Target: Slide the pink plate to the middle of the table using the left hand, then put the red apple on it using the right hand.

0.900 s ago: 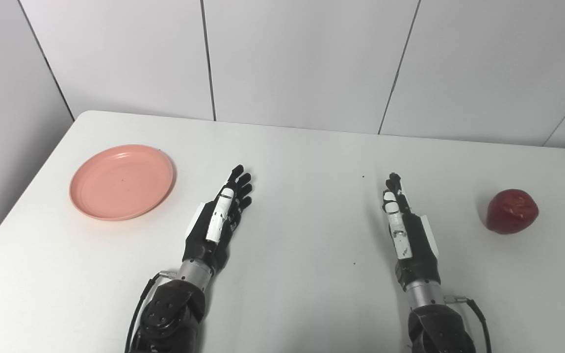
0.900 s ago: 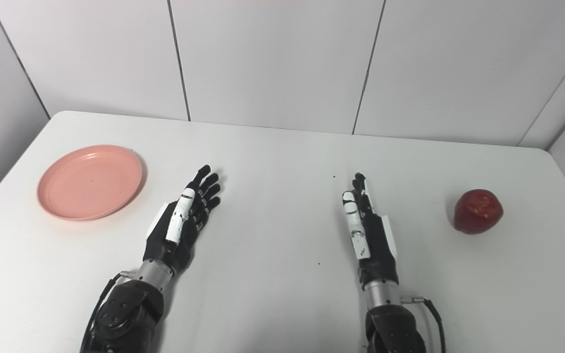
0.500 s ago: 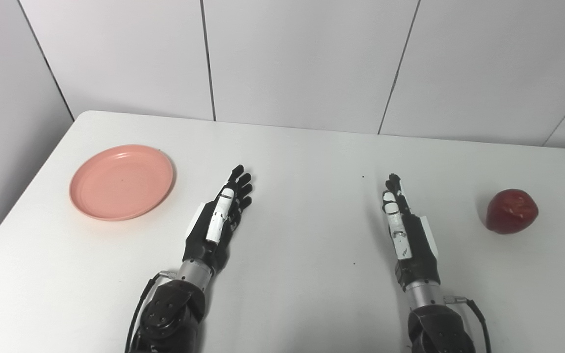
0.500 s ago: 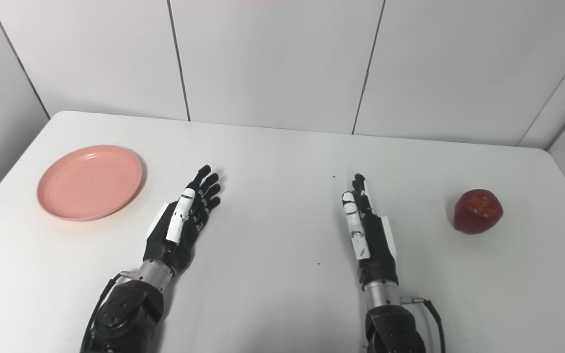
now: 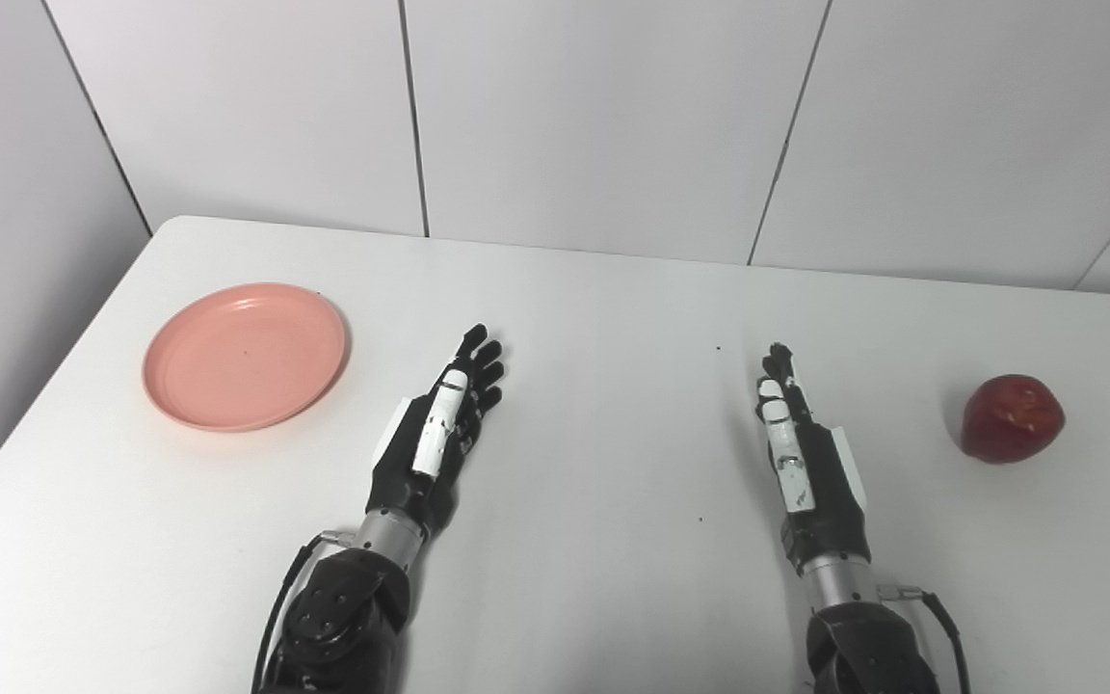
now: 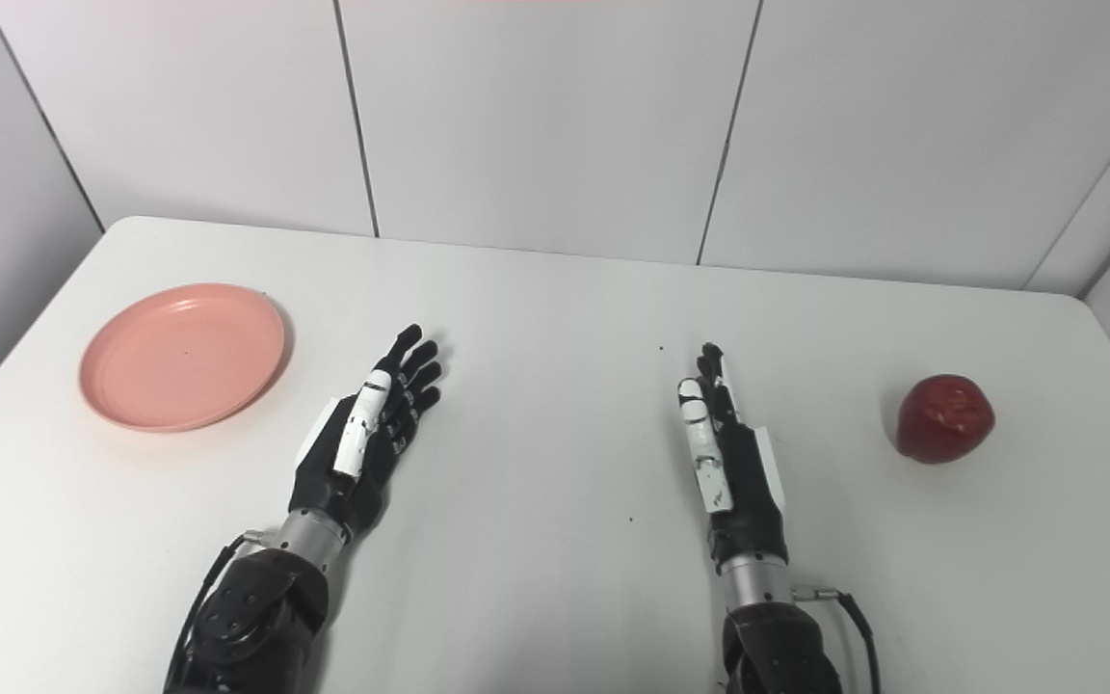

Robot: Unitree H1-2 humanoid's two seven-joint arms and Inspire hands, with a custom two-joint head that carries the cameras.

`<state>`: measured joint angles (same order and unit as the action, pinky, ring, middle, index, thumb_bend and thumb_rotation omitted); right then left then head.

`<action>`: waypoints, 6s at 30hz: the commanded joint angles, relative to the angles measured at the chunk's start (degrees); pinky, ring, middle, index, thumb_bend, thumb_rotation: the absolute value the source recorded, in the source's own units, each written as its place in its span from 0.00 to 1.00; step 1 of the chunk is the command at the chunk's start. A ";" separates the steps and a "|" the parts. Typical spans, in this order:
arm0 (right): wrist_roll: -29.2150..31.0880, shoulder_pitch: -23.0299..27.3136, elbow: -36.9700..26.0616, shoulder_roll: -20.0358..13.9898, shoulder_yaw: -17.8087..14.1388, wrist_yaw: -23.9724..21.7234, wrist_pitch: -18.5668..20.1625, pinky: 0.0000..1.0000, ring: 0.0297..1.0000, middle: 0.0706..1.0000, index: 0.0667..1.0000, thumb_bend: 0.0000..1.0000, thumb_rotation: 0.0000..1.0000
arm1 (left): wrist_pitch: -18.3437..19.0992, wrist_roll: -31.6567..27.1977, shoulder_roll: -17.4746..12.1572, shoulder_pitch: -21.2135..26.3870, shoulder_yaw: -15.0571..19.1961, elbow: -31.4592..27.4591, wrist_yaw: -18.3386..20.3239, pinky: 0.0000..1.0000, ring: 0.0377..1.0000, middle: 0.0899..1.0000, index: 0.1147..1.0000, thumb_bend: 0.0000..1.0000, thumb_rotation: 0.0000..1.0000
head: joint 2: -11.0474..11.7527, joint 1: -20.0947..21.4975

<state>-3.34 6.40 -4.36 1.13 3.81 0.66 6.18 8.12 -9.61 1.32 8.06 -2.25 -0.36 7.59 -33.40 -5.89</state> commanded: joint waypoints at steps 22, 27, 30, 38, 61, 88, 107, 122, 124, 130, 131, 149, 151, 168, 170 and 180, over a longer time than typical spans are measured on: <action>5.82 0.59 3.08 -2.71 -2.32 -2.94 -8.72 1.00 1.00 1.00 1.00 0.15 1.00 | -2.29 1.80 4.16 0.46 -2.21 3.93 -1.53 0.98 0.96 0.97 0.96 0.36 1.00 | 5.43 -8.61; 5.63 0.55 3.13 -2.74 -2.18 -3.00 -8.78 1.00 1.00 1.00 1.00 0.15 1.00 | -2.54 1.81 4.04 0.58 -2.30 4.15 -1.42 0.98 0.96 0.96 0.95 0.36 1.00 | 5.73 -8.72; 5.54 0.54 3.24 -2.85 -2.08 -3.13 -9.29 1.00 1.00 1.00 1.00 0.15 1.00 | -2.60 1.72 3.94 0.61 -2.27 4.07 -1.34 0.98 0.96 0.96 0.95 0.37 1.00 | 5.86 -8.79; 6.10 0.43 3.13 -2.52 -2.21 -3.10 -8.77 1.00 1.00 1.00 1.00 0.15 1.00 | -3.04 1.52 3.22 0.88 -2.16 3.25 -0.80 0.97 0.95 0.96 0.95 0.38 1.00 | 6.31 -9.38; 6.88 0.31 3.91 -2.98 -2.39 -3.36 -9.49 1.00 1.00 1.00 1.00 0.12 1.00 | 4.31 0.50 -2.63 9.10 1.09 -7.05 0.07 0.93 0.92 0.94 0.92 0.41 1.00 | 7.09 -10.70; 6.83 0.10 3.36 -3.41 -2.70 -3.39 -9.16 1.00 1.00 1.00 1.00 0.11 1.00 | 3.73 -2.27 -10.21 17.06 13.34 -8.09 -4.07 0.93 0.93 0.94 0.91 0.38 1.00 | 7.45 -12.13; 7.91 0.32 3.95 -3.50 -3.46 -4.42 -9.06 1.00 1.00 1.00 1.00 0.11 1.00 | 3.51 -4.12 -16.90 20.58 21.21 -4.60 -5.99 0.91 0.92 0.92 0.89 0.35 1.00 | 7.77 -13.18; 6.93 0.18 3.94 -3.71 -3.41 -4.31 -9.32 1.00 1.00 1.00 1.00 0.12 1.00 | 1.51 -5.92 -22.41 22.06 24.24 4.60 -5.96 0.92 0.93 0.93 0.89 0.34 1.00 | 7.88 -13.60; 6.83 0.17 3.86 -3.81 -3.36 -4.38 -9.33 1.00 1.00 1.00 1.00 0.12 1.00 | 0.86 -6.15 -22.96 22.14 24.49 6.30 -5.83 0.92 0.93 0.93 0.89 0.34 1.00 | 7.87 -13.68; 6.69 0.13 3.82 -4.07 -3.44 -4.34 -9.18 1.00 1.00 1.00 1.00 0.12 1.00 | -1.40 -7.24 -24.33 22.33 25.02 11.47 -5.23 0.94 0.94 0.93 0.90 0.32 1.00 | 7.88 -14.07; 6.32 0.08 3.61 -4.12 -3.38 -4.16 -8.89 1.00 1.00 1.00 1.00 0.13 1.00 | -1.72 -7.34 -24.48 22.29 25.03 12.08 -5.14 0.94 0.94 0.93 0.90 0.32 1.00 | 7.80 -14.13; 6.74 -0.15 2.23 -4.08 -3.60 -4.32 -7.72 1.00 1.00 1.00 1.00 0.10 1.00 | -2.62 -9.57 -25.94 21.29 26.00 18.44 -4.13 0.96 0.95 0.94 0.91 0.30 1.00 | 7.32 -14.72; 6.81 -0.15 2.28 -4.21 -3.61 -4.46 -7.96 1.00 1.00 1.00 1.00 0.10 1.00 | -3.08 -9.91 -25.99 21.17 26.19 19.12 -3.78 0.96 0.96 0.94 0.91 0.31 1.00 | 7.25 -14.82; 7.98 -0.11 2.22 -4.46 -4.07 -4.95 -8.01 1.00 1.00 1.00 1.00 0.12 1.00 | -4.57 -10.07 -26.13 21.05 26.58 22.43 -4.21 0.96 0.95 0.94 0.90 0.32 1.00 | 7.20 -15.77; 8.23 -0.08 2.34 -4.50 -4.13 -5.11 -8.08 1.00 1.00 1.00 1.00 0.12 1.00 | -4.27 -10.09 -26.22 21.08 26.57 22.78 -4.31 0.96 0.95 0.94 0.90 0.31 1.00 | 7.20 -15.77; 8.23 0.06 2.16 -4.67 -4.02 -5.07 -8.04 1.00 1.00 1.00 1.00 0.12 1.00 | -5.84 -9.82 -26.86 20.92 26.40 26.79 -3.71 0.97 0.96 0.94 0.91 0.29 1.00 | 7.04 -15.93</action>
<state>4.84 5.20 -0.61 -3.23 0.07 -4.00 -0.37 5.20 -19.59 -23.27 27.17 23.83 26.89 3.28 -26.28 -21.80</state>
